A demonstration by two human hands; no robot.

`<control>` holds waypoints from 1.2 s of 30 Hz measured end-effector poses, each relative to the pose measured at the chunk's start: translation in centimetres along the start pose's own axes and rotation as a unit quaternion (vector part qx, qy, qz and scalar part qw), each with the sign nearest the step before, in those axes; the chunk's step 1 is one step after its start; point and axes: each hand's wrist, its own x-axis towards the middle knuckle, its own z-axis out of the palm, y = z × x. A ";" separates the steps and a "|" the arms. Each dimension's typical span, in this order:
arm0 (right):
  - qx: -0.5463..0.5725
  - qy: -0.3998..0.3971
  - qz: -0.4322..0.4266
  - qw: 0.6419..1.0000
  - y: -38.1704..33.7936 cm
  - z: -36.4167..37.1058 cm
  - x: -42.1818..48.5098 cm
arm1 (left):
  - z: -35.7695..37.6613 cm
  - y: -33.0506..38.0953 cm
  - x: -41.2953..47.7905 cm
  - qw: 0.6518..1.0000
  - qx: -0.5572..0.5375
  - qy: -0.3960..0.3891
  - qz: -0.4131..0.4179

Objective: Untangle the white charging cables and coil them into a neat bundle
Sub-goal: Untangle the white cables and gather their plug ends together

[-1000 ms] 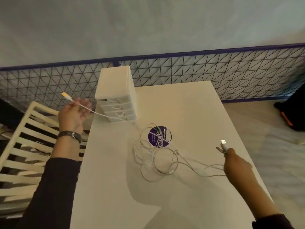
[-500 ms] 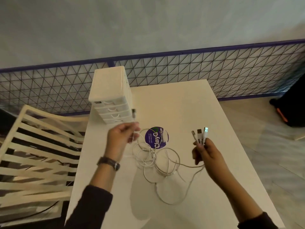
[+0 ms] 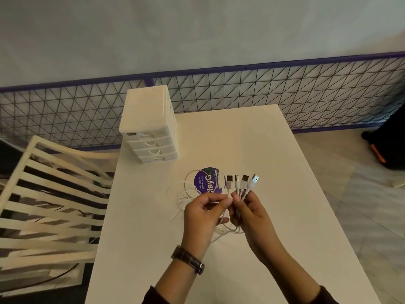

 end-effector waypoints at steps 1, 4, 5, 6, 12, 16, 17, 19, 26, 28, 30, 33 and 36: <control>-0.004 -0.005 -0.001 1.000 0.0 0.0 0.0 | 0.0 0.0 -0.1 1.000 -0.003 0.002 -0.001; -0.001 -0.008 -0.002 1.000 -0.1 0.2 0.0 | -0.1 -0.3 -0.3 1.000 -0.021 0.010 0.003; 0.005 -0.003 -0.002 1.000 -0.1 0.2 0.0 | -0.1 -0.3 -0.4 0.999 -0.031 0.015 0.007; 0.012 0.002 -0.002 1.000 -0.1 0.3 0.0 | -0.1 -0.3 -0.4 0.999 -0.041 0.019 0.013; 0.021 0.024 -0.005 0.999 0.5 0.3 0.1 | 0.8 -1.4 -0.3 0.994 0.003 0.046 0.099; 0.030 0.034 0.005 0.999 0.4 -0.4 0.1 | 2.0 -2.2 -0.5 0.988 0.055 0.060 0.133; 0.026 0.040 0.008 0.999 0.4 -0.7 0.1 | 2.2 -2.3 -0.7 0.987 0.059 0.057 0.137; 0.013 0.048 0.009 0.999 0.3 -1.2 0.0 | 2.7 -2.5 -1.1 0.985 0.077 0.047 0.146; -0.038 0.098 -0.044 0.993 -1.4 -4.4 0.5 | 2.7 -3.1 -1.1 0.994 0.041 0.008 0.099; -0.043 0.106 -0.055 0.992 -2.0 -6.1 0.4 | 1.5 -3.3 -0.1 0.994 0.051 0.023 0.097; -0.062 0.125 -0.057 0.989 -2.1 -7.6 0.1 | -0.1 -3.7 1.2 0.995 0.039 0.050 0.082; -0.067 0.154 -0.049 0.985 -1.7 -9.2 -0.4 | -2.3 -5.1 3.0 0.994 0.043 0.079 0.057; -0.057 0.171 -0.038 0.983 -1.3 -10.3 -1.1 | -3.7 -7.2 4.6 0.993 0.086 0.082 0.023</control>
